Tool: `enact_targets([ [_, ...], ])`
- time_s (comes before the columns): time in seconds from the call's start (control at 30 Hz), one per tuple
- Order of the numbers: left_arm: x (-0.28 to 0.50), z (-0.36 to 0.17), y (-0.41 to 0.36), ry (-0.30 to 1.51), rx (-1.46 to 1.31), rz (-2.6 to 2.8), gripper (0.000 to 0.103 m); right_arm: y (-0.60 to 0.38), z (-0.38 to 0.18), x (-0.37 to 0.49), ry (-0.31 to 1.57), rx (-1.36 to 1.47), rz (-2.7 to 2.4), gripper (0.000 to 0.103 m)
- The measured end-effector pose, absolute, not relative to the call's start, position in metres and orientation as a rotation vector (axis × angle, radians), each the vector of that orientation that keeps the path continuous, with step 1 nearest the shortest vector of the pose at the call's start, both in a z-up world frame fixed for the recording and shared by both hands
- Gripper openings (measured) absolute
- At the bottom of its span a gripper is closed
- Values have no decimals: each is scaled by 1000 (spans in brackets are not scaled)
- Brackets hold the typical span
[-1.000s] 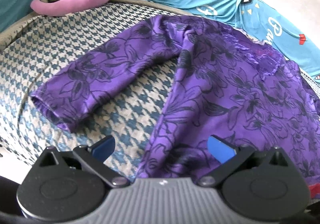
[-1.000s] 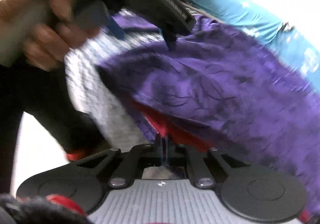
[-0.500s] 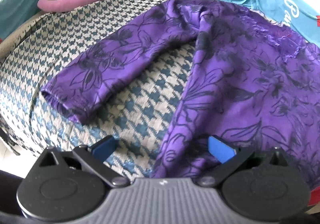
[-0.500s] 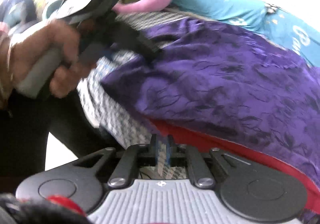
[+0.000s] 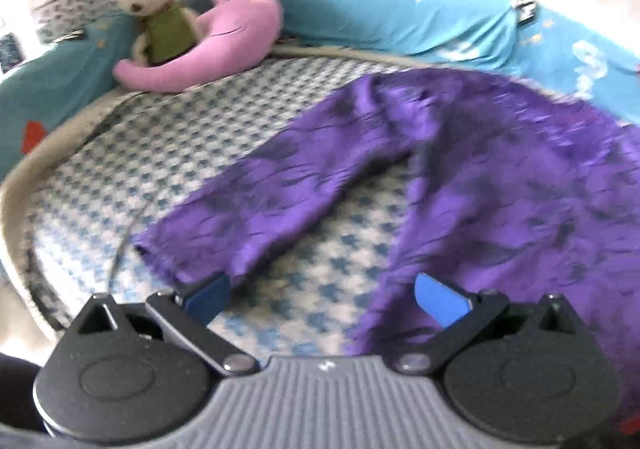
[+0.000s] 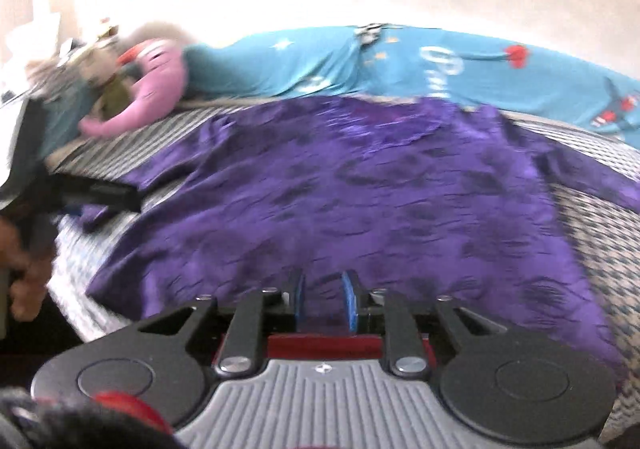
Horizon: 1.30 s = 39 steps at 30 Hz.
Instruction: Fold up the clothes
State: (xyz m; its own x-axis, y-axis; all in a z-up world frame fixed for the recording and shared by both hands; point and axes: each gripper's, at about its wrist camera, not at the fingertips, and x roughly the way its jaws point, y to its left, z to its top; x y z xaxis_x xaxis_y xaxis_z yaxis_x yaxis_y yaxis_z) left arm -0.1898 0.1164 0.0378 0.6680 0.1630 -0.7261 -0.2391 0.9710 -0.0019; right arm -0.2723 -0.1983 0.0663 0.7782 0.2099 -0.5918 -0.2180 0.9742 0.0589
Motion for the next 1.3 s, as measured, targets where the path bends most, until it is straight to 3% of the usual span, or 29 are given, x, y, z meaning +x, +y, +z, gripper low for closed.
enact_targets([
  [0.37, -189, 35, 72, 838, -83, 33, 103, -255, 56, -246, 727, 106, -6, 24],
  [0.57, -186, 30, 52, 861, -46, -46, 103, -252, 49, -242, 735, 80, -11, 33],
  [0.97, -195, 14, 27, 974, 56, -151, 103, -244, 27, -265, 956, 71, 46, 42],
  [1.3, -217, 8, 0, 964, 197, -221, 103, -258, 53, -292, 885, 108, 110, 42],
])
